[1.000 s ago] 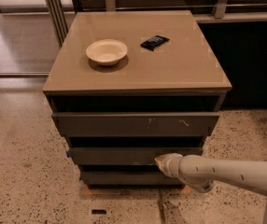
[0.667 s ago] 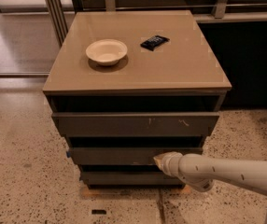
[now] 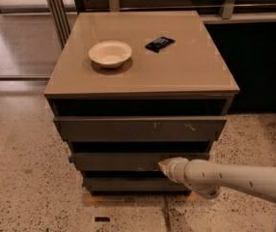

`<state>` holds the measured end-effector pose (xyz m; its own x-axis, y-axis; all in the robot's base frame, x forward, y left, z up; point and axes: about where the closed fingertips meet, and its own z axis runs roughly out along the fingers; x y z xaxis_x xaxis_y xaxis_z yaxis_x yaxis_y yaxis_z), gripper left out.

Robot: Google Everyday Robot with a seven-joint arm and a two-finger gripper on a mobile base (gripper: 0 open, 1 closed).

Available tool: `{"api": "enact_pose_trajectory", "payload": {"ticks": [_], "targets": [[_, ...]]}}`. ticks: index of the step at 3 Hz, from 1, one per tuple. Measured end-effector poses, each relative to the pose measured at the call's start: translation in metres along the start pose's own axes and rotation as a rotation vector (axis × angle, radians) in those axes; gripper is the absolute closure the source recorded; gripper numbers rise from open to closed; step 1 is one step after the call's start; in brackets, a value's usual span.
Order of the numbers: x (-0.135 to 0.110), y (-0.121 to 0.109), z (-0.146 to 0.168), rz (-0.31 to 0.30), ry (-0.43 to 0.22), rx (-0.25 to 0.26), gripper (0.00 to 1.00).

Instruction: Close middle drawer

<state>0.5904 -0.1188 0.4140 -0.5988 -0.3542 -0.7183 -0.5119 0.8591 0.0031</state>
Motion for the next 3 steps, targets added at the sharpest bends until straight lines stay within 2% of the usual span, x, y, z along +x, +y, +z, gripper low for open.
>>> {"api": "enact_pose_trajectory", "payload": {"ticks": [1, 2, 3], "targets": [[0.037, 0.019, -0.024, 0.100, 0.102, -0.063, 1.00], [0.091, 0.052, -0.064, 0.243, 0.273, -0.175, 1.00], [0.099, 0.068, -0.071, 0.258, 0.304, -0.237, 0.82]]}}
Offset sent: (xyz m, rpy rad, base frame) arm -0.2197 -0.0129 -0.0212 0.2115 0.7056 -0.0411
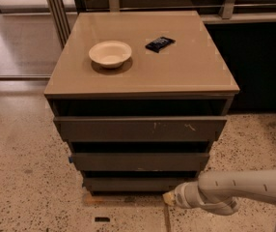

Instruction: Close middle drawer

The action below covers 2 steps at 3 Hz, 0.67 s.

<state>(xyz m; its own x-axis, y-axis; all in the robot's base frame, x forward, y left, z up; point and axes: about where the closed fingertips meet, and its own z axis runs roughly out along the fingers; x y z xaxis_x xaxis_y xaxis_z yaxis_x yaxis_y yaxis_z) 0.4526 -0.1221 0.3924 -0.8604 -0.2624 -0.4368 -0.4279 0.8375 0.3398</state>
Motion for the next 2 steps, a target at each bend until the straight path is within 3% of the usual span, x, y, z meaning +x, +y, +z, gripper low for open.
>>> {"api": "enact_pose_trajectory", "payload": {"ticks": [2], "targets": [[-0.0007, 0.0000, 0.0002, -0.001, -0.001, 0.001, 0.35]]}}
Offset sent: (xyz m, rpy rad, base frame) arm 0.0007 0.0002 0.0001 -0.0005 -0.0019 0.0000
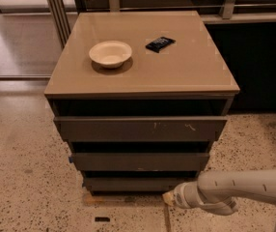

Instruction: Close middle drawer

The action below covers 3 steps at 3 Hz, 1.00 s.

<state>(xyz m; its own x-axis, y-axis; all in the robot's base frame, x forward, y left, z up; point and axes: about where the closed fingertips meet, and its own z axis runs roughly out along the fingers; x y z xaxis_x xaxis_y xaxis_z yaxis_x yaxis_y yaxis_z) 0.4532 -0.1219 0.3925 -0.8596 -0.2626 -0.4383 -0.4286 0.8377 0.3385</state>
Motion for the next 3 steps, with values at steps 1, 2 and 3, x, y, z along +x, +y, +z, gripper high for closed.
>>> {"api": "enact_pose_trajectory", "payload": {"ticks": [1, 2, 3], "targets": [[0.0000, 0.0000, 0.0000, 0.000, 0.000, 0.000, 0.13], [0.0000, 0.0001, 0.0001, 0.000, 0.000, 0.000, 0.00], [0.0000, 0.0001, 0.0001, 0.000, 0.000, 0.000, 0.00]]}}
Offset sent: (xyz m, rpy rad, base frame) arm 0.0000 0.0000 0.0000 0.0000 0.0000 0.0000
